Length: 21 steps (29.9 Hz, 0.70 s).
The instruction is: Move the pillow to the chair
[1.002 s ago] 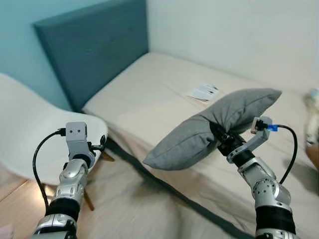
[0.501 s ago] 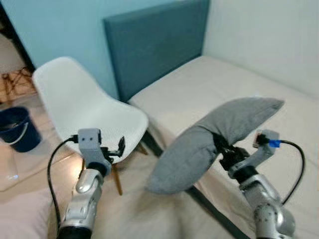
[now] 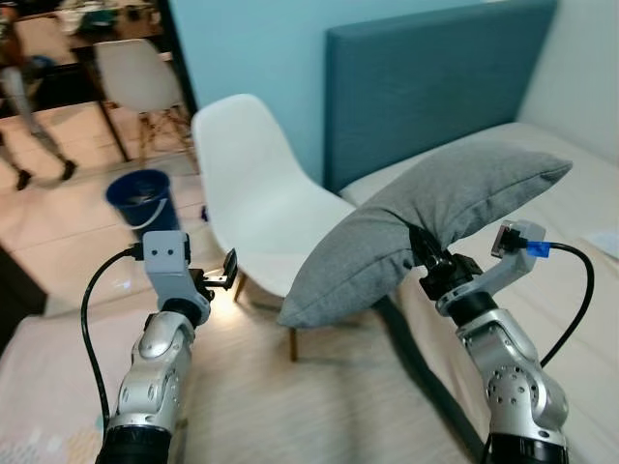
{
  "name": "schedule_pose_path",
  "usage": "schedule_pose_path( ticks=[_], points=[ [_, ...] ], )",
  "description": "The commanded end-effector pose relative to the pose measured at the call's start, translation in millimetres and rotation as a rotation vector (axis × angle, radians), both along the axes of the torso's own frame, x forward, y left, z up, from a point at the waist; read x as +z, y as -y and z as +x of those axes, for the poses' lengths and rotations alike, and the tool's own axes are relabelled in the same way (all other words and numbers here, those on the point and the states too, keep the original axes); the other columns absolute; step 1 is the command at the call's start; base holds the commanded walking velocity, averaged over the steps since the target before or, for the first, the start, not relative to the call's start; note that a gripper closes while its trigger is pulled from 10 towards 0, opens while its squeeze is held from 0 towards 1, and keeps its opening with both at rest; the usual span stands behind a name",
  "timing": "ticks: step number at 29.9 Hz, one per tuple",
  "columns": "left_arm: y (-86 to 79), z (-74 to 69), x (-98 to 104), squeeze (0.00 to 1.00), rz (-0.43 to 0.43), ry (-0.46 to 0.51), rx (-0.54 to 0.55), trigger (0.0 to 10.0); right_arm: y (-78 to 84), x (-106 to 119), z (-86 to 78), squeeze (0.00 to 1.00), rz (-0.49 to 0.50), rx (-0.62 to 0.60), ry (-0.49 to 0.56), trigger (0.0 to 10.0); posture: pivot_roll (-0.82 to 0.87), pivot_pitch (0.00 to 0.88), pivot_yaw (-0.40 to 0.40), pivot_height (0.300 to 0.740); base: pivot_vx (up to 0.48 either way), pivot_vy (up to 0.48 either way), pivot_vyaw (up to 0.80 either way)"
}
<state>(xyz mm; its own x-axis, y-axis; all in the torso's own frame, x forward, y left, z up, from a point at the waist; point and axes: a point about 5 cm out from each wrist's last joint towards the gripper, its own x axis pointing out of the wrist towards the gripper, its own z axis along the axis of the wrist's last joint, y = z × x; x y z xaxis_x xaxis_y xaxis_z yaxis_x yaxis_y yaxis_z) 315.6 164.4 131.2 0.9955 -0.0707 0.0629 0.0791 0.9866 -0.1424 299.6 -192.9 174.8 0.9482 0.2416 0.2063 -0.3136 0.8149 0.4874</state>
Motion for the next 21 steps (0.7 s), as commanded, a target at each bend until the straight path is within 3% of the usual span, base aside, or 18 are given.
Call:
schedule_pose_path(
  ticks=[1, 12, 21],
  points=[
    [0.7, -1.9, -2.0, 0.0, 0.005, -0.019, -0.011, 10.0, -3.6, 22.4, -0.2, 0.0, 0.005, 0.012, 0.095, 10.0, -0.09, 0.094, 0.013, 0.74, 0.0, -0.428, 0.0],
    [1.6, -3.2, -2.4, 0.0, 0.012, -0.05, -0.027, 10.0, -18.4, 30.1, 2.6, 0.0, 0.016, 0.048, 0.098, 10.0, -0.09, 0.099, 0.014, 0.74, 0.0, -0.454, 0.0],
    [2.0, -1.2, -5.2, 0.0, -0.006, -0.091, -0.028, 10.0, -23.1, 36.4, 7.7, 0.0, -0.006, 0.068, 0.105, 10.0, -0.1, 0.104, 0.015, 0.74, 0.0, 0.0, 0.0]
  ],
)
